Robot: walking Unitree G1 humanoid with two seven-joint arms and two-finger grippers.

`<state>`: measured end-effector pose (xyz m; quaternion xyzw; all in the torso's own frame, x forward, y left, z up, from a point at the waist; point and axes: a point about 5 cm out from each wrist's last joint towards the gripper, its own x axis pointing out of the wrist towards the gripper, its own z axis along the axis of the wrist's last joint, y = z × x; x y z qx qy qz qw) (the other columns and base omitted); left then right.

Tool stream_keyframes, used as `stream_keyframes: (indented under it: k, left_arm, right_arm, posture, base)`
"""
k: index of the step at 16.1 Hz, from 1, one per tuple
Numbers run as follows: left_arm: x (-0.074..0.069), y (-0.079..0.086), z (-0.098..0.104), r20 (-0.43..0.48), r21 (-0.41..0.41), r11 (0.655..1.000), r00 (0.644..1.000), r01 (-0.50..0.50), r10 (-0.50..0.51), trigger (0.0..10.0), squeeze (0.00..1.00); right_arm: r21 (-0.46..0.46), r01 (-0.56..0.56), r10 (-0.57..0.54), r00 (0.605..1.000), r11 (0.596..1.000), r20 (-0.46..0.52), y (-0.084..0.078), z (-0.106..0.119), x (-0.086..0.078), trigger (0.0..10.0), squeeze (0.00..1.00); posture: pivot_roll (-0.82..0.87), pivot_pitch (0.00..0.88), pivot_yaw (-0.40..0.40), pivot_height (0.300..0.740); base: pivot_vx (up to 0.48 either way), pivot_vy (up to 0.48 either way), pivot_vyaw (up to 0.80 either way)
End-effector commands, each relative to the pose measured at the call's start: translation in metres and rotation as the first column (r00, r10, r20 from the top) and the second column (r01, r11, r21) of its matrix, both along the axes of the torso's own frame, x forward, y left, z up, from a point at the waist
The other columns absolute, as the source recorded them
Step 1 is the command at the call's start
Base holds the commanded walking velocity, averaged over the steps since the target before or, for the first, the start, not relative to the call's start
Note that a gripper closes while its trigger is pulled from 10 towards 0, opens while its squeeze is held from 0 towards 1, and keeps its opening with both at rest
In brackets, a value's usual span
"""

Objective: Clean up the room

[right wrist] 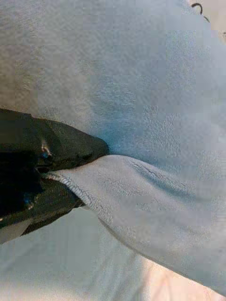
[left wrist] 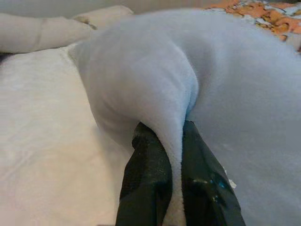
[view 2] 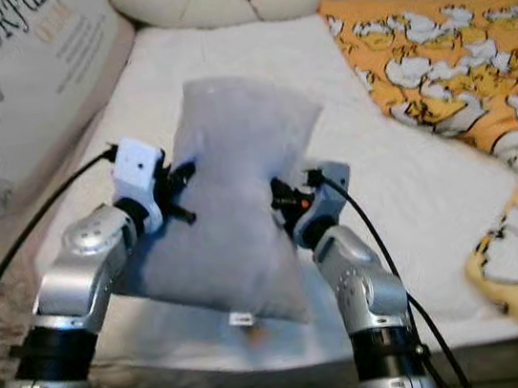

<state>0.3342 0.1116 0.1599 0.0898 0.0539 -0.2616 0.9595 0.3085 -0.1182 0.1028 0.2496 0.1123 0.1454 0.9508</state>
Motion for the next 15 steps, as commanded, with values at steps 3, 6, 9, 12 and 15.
stream_keyframes:
  k: [3,6,9,12,15]
  left_arm:
    - [0.0013,-0.0104,0.0063,0.029,0.007,0.999,0.999,0.041,-0.042,10.0,0.0]
    - [0.0028,-0.01,0.0066,0.029,0.011,0.999,0.999,0.038,-0.039,10.0,0.0]
    - [0.0035,-0.0105,0.0068,0.03,0.016,0.999,0.999,0.04,-0.041,10.0,0.0]
    - [0.0042,-0.0109,0.0066,0.033,0.016,0.999,0.999,0.037,-0.037,10.0,0.0]
    - [0.004,-0.0116,0.0074,0.047,0.021,0.999,0.998,0.038,-0.039,10.0,0.0]
  right_arm:
    - [-0.015,0.036,-0.035,0.999,0.999,0.032,-0.0059,0.0062,0.0028,10.0,0.0]
    - [-0.01,0.035,-0.034,0.999,0.999,0.031,-0.0049,0.0067,0.0029,10.0,0.0]
    - [-0.01,0.042,-0.042,0.999,0.999,0.031,-0.006,0.0066,0.0027,10.0,0.0]
    - [-0.009,0.051,-0.051,0.998,0.999,0.024,-0.0067,0.0057,0.0023,10.0,0.0]
    - [-0.006,0.056,-0.056,0.998,0.998,0.018,-0.0078,0.005,0.0013,10.0,0.0]
  posture:
    - [0.04,0.0,-0.031,0.74]
    - [0.04,0.0,-0.028,0.74]
    - [0.03,0.0,-0.026,0.74]
    - [0.03,0.0,-0.026,0.74]
    - [0.03,0.0,-0.028,0.74]
  base:
    - [0.0,0.399,0.0]
    - [0.0,0.398,0.0]
    - [0.0,0.404,0.0]
    - [0.0,0.134,0.0]
    - [0.0,0.0,0.0]
